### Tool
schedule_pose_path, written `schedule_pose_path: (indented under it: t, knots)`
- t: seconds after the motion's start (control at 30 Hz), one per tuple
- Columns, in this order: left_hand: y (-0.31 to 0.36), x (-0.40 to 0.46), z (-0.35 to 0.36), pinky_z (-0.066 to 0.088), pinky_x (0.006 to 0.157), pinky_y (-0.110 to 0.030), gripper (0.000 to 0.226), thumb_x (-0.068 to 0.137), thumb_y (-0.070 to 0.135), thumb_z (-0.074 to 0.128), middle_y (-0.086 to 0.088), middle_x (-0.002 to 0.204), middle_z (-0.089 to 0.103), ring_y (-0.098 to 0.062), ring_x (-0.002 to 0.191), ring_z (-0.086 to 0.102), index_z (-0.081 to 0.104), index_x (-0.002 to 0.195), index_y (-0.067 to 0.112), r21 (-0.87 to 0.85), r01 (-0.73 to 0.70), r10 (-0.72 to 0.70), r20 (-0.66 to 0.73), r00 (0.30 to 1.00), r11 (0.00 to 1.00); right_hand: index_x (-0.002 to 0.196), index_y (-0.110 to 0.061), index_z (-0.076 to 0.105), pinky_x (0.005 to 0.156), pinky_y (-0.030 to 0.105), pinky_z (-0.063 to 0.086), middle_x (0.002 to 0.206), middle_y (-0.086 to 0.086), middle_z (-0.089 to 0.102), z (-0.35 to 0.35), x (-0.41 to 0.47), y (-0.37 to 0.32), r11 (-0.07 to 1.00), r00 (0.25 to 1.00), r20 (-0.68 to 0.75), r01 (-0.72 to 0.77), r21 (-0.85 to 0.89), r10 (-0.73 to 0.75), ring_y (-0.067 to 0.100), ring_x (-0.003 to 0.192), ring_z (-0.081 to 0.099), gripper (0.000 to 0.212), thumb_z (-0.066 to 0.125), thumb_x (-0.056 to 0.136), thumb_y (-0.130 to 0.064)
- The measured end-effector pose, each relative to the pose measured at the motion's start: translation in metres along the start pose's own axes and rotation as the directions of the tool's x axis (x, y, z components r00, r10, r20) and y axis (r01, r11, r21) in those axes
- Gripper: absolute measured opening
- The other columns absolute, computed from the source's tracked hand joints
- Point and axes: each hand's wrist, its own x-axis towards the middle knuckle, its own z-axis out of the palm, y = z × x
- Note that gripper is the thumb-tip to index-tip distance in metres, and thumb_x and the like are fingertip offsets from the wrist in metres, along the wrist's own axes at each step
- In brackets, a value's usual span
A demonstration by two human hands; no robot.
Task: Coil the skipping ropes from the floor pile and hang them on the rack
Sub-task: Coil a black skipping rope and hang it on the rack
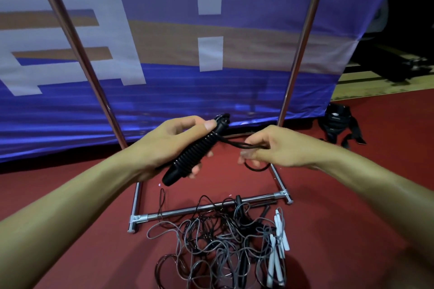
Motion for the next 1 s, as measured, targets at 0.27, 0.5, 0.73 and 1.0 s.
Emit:
schedule_pose_path:
  t: [0.27,0.5,0.73,1.0]
  knots:
    - [-0.005,-0.001,-0.001,0.049,0.045,-0.026,0.03,0.092,0.037,0.068,-0.007,0.074,0.069,-0.028,0.053,0.062,0.059,0.098,0.01,0.204,-0.058,0.068,-0.042,0.997,0.977,0.124,-0.003,0.061,0.089,0.03,0.053,0.101,0.006,0.076,0.001,-0.008,-0.007,0.967,0.961,0.25,0.055,0.247,-0.118,0.024,0.093,0.072,0.038,0.058,0.101,-0.033]
    - [0.002,-0.001,0.009,0.051,0.045,-0.029,0.029,0.089,0.046,0.068,-0.007,0.07,0.073,-0.029,0.049,0.069,0.062,0.098,0.019,0.388,-0.181,0.231,-0.087,0.969,0.904,0.115,-0.01,0.057,0.076,0.031,0.049,0.078,-0.003,0.053,0.026,0.0,-0.023,0.727,0.973,0.206,-0.068,0.683,-0.102,0.008,0.063,0.041,0.033,0.052,0.103,-0.04]
    - [0.002,-0.007,0.025,0.056,0.051,-0.048,0.041,0.086,0.055,0.069,-0.008,0.071,0.073,-0.036,0.051,0.07,0.051,0.102,0.022,0.424,-0.192,0.251,-0.086,0.964,0.885,0.089,-0.029,0.057,0.062,0.025,0.035,0.057,-0.015,0.058,0.027,-0.004,-0.041,0.965,0.966,-0.239,-0.039,0.258,0.103,0.002,0.047,0.049,0.048,0.033,0.101,-0.069]
    - [0.011,-0.011,0.042,0.057,0.052,-0.05,0.044,0.091,0.052,0.065,-0.001,0.076,0.075,-0.036,0.053,0.071,0.04,0.108,0.019,0.392,-0.225,0.283,-0.096,0.954,0.892,0.072,-0.024,0.053,0.061,0.039,0.032,0.051,-0.011,0.043,0.032,0.004,-0.039,0.946,0.869,-0.489,0.095,0.31,0.073,0.012,0.052,0.04,0.049,0.048,0.088,-0.07]
